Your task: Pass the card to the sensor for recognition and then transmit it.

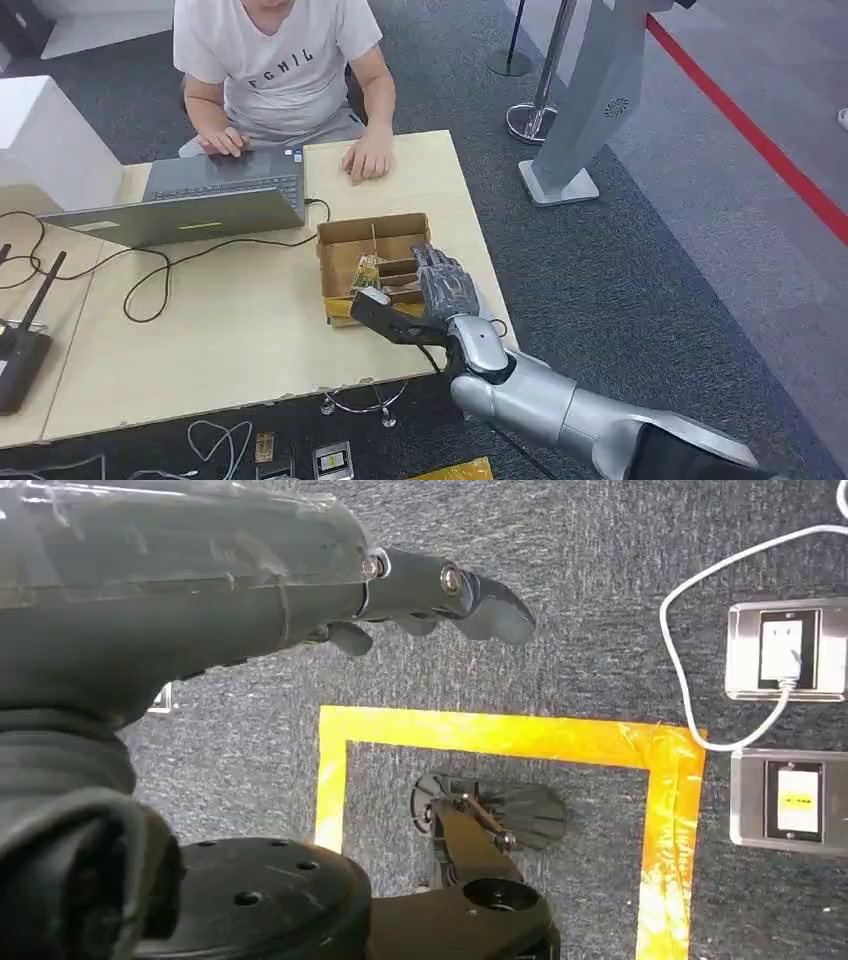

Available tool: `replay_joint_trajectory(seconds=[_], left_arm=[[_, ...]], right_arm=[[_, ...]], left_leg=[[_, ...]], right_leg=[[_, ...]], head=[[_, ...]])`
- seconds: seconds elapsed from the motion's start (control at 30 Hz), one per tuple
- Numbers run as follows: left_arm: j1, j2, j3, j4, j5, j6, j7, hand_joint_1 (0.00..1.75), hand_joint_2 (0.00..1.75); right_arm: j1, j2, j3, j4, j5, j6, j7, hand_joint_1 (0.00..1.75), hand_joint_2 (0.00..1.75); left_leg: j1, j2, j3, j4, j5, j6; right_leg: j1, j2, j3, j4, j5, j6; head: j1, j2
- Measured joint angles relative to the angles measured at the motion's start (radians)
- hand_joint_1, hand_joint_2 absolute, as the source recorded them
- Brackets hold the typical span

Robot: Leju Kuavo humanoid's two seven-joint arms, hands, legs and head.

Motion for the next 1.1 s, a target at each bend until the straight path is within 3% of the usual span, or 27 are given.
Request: replay_joint_trajectory(seconds=[1.1], left_arm=[[-0.014,0.005,-0.032,-0.008,-0.023,-0.014,0.000,0.00,0.00]], right_arm=[[-0.007,0.028,0.027,0.016,-0.016,-0.018,0.000,1.75,1.75]], left_leg=[[0.000,0.000,0.000,0.000,0.000,0.000]], right_leg=[[0.000,0.000,0.000,0.000,0.000,0.000]], head=[[0.000,0.000]])
